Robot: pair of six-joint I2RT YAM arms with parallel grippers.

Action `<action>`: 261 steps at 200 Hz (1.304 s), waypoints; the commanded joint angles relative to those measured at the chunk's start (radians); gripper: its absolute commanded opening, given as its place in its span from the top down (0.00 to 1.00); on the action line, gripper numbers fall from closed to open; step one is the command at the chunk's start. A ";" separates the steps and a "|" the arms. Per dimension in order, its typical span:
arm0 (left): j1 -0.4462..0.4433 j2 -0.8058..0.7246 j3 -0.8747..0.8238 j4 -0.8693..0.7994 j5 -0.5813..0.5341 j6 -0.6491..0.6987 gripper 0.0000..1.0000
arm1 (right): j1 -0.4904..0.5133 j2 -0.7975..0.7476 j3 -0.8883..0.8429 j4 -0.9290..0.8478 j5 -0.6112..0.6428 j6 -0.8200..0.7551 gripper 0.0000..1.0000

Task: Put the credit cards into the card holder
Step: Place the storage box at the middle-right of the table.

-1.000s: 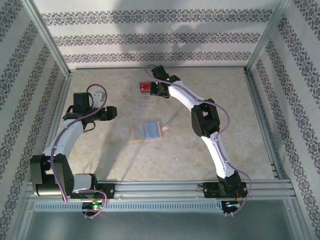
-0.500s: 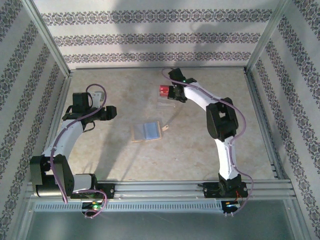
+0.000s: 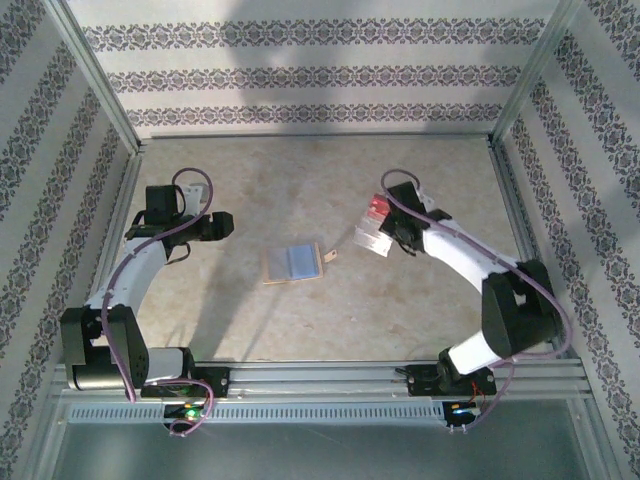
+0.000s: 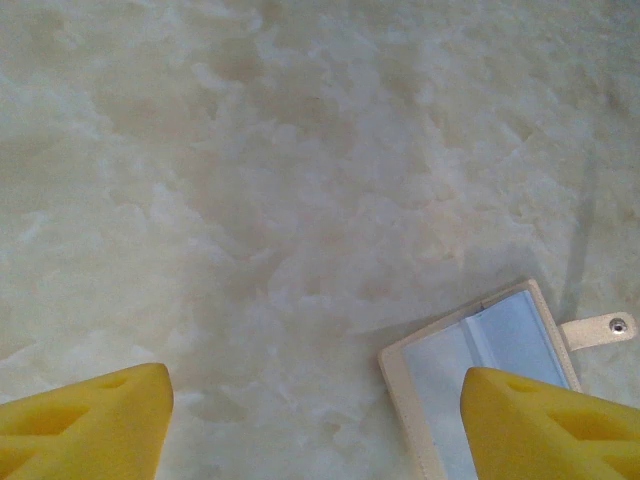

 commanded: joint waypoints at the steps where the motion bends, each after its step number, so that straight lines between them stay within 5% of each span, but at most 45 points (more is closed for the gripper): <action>1: 0.015 0.006 0.004 0.029 0.031 -0.006 0.24 | 0.026 -0.099 -0.104 0.110 0.082 0.187 1.00; 107: 0.014 0.006 0.025 0.013 0.073 0.015 0.16 | 0.112 -0.111 -0.312 0.261 0.116 0.475 1.00; 132: 0.007 0.016 0.058 -0.017 0.088 0.014 0.08 | 0.133 -0.083 -0.298 0.285 0.088 0.472 0.82; 163: -0.029 0.033 0.101 -0.054 0.074 0.036 0.06 | 0.162 -0.095 -0.292 0.283 0.078 0.468 0.72; 217: -0.219 0.153 0.279 -0.158 -0.009 0.136 0.01 | 0.171 -0.177 -0.266 0.223 0.023 0.351 0.62; 261: -0.443 0.333 0.483 -0.192 -0.061 0.184 0.01 | -0.009 -0.299 -0.144 -0.025 -0.206 0.009 0.52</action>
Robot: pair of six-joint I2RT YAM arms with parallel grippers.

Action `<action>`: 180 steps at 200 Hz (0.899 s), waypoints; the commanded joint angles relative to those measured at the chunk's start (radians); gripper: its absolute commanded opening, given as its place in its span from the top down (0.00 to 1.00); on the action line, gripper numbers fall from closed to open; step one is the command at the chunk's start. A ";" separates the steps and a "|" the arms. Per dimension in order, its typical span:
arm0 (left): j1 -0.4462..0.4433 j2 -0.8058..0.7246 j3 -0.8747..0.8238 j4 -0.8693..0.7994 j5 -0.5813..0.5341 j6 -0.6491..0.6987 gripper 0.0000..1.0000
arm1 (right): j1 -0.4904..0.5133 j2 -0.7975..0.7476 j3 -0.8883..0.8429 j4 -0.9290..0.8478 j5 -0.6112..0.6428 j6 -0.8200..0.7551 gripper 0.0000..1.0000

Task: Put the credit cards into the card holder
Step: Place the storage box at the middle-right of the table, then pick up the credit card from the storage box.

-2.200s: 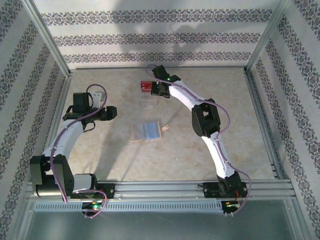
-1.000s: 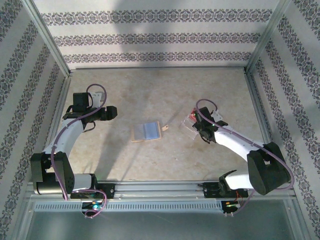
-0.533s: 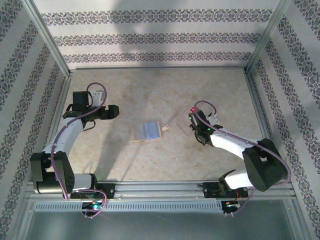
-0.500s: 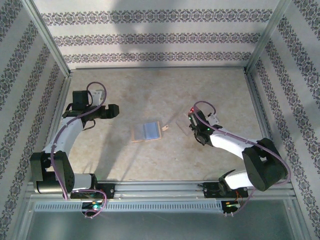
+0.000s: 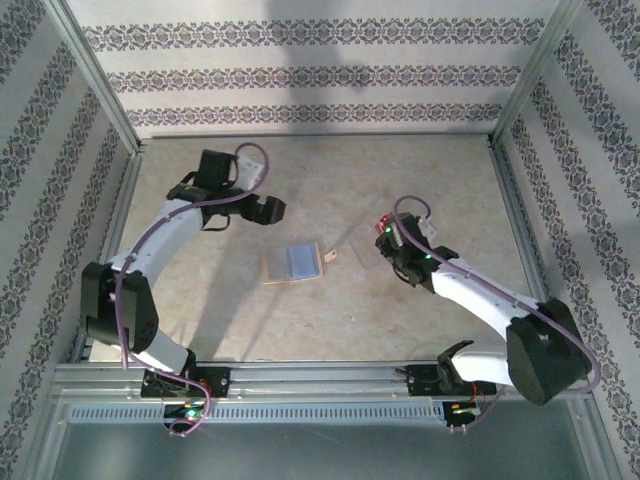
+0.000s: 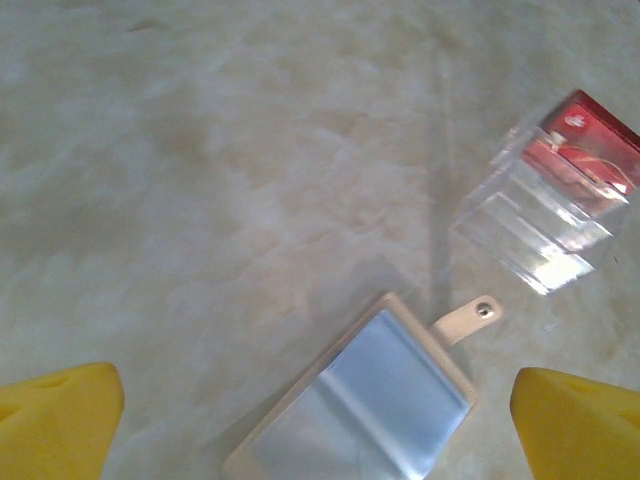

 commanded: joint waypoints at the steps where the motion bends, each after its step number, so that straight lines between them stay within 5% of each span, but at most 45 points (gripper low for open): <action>1: -0.102 0.072 0.091 -0.051 -0.044 0.059 0.00 | -0.094 -0.058 0.094 -0.172 -0.151 -0.252 0.51; 44: -0.255 0.307 0.298 -0.074 -0.065 -0.017 0.01 | -0.278 -0.008 0.307 -0.369 -0.248 -0.695 0.32; 84: -0.353 0.494 0.468 -0.134 -0.082 -0.034 0.00 | -0.342 0.152 0.427 -0.383 -0.384 -0.966 0.28; 123: -0.383 0.613 0.544 -0.154 -0.095 -0.063 0.00 | -0.366 0.236 0.401 -0.293 -0.566 -0.967 0.33; 180: -0.402 0.723 0.627 -0.159 -0.065 -0.083 0.00 | -0.342 0.253 0.363 -0.254 -0.480 -0.996 0.35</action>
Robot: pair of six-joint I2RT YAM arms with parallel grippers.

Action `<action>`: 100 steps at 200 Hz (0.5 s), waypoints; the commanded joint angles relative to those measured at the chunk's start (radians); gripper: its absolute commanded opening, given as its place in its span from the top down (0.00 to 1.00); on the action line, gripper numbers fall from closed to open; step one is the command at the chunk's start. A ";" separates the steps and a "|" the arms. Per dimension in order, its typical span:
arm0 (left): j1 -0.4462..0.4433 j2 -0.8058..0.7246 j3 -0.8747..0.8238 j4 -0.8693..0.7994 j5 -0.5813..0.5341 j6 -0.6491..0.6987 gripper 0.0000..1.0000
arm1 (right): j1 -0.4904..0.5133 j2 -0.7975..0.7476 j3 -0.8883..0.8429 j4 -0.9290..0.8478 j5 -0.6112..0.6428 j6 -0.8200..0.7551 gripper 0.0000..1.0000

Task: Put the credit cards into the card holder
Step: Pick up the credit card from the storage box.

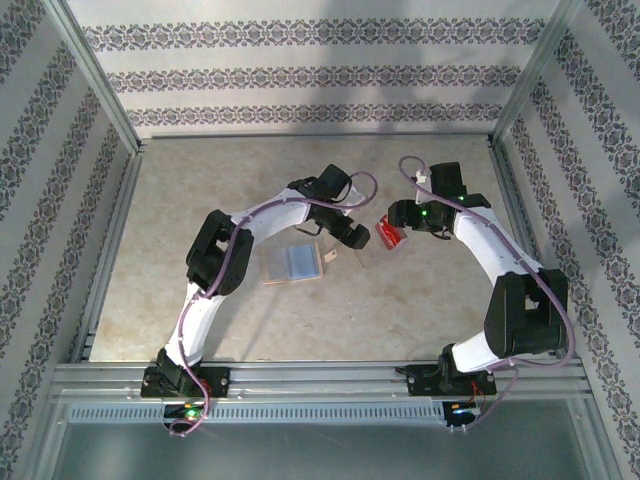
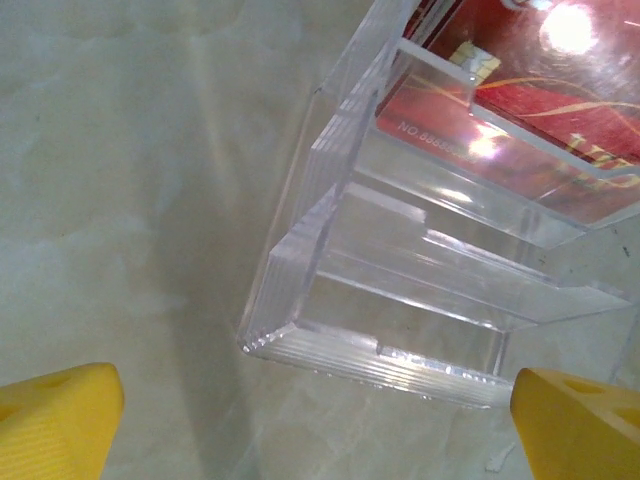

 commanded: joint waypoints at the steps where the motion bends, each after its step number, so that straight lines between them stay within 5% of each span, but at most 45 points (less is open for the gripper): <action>1: -0.017 0.044 0.068 -0.042 0.004 -0.021 0.00 | 0.012 0.005 -0.023 0.033 0.024 -0.039 0.35; 100: -0.019 0.115 0.083 -0.061 -0.070 0.028 0.06 | 0.037 0.103 -0.079 0.143 0.049 -0.069 0.39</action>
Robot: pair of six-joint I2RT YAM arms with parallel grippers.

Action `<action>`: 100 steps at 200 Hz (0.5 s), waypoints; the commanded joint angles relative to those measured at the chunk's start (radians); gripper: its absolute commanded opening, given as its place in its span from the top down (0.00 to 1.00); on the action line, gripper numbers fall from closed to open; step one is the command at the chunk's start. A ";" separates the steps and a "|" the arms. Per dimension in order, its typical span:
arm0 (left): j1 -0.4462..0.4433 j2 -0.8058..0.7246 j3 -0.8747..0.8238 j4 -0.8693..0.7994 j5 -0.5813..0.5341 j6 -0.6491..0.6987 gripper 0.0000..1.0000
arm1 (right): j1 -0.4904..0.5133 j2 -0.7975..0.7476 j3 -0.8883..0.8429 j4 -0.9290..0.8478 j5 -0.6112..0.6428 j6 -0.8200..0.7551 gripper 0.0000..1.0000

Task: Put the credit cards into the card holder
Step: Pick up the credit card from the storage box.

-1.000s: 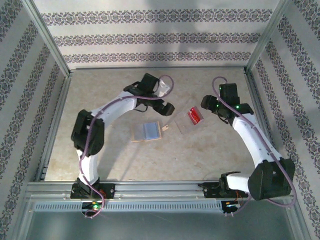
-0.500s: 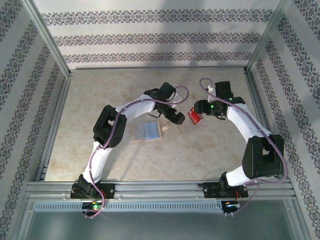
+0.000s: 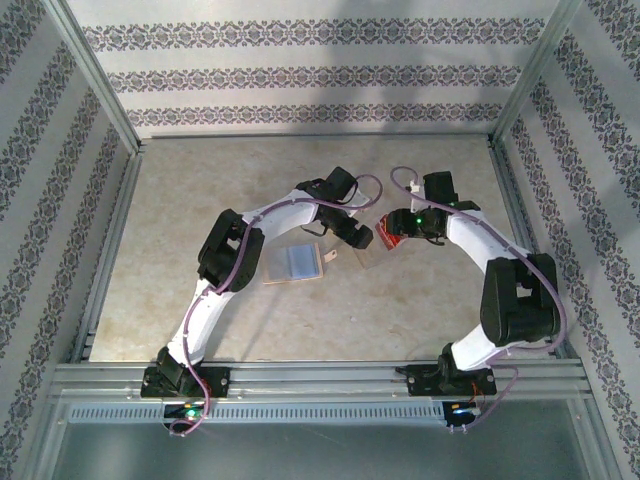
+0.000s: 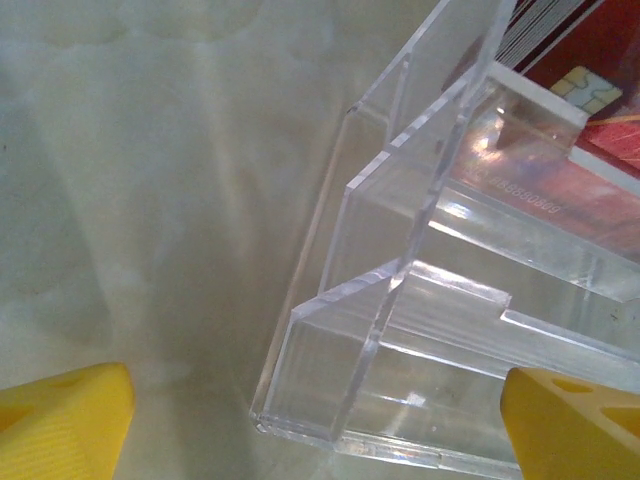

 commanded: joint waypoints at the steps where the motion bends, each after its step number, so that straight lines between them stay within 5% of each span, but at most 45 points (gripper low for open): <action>1: -0.011 0.019 -0.007 -0.048 -0.046 0.037 0.06 | 0.025 0.020 -0.001 0.023 0.030 -0.036 0.39; 100: -0.010 0.011 -0.032 -0.053 -0.064 0.051 0.06 | 0.034 0.021 0.007 -0.015 0.192 -0.058 0.40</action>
